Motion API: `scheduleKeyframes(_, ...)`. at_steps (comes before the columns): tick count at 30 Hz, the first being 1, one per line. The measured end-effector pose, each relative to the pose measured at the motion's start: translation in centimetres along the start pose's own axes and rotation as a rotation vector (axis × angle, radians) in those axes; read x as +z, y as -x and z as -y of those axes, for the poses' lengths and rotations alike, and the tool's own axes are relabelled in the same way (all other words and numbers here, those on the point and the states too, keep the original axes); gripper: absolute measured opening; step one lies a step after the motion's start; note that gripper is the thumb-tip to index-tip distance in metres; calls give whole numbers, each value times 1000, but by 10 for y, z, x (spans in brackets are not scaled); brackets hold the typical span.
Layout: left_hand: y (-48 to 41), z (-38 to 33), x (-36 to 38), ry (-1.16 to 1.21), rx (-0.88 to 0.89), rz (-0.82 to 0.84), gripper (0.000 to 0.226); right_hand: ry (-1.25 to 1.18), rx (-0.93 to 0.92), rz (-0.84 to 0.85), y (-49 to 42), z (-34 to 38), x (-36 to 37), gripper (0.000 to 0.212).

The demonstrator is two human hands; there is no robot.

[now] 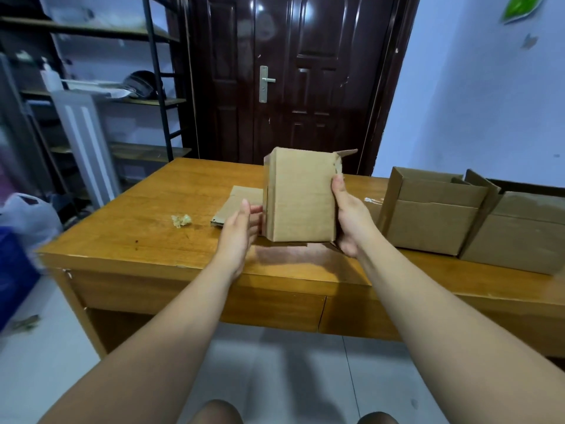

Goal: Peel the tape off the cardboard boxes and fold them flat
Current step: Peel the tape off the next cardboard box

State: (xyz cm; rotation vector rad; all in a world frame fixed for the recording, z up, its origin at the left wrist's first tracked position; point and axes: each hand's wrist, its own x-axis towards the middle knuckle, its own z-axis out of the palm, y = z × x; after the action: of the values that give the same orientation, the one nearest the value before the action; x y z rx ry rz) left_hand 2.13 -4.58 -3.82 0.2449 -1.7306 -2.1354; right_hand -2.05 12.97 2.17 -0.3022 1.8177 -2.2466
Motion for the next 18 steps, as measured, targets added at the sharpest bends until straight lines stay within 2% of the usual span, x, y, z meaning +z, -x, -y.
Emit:
scheduleKeyframes(2,5,-5,5,295,-208,94,53,-185,109,33,-1,-6,-2,66)
scheduleKeyframes(5,9,-2,8,417,-391,256,65,-425,235,194,1,-18,-3,81)
scheduleKeyframes(8,13,3,12,487,-462,325,51,-483,317,188,3,-30,-5,78)
scheduleKeyframes(11,16,-2,20,403,-492,312,38,-404,327,81,4,-34,-8,78)
scheduleKeyframes(12,15,-4,22,378,-510,297,39,-349,329,32,5,-35,-9,70)
scheduleKeyframes(14,12,-10,24,333,-543,276,39,-247,297,-107,4,-42,-16,35)
scheduleKeyframes(15,11,-13,25,295,-556,272,37,-235,267,-163,4,-45,-20,27)
scheduleKeyframes(18,7,-18,26,162,-567,228,22,-158,252,-254,5,-48,-26,28)
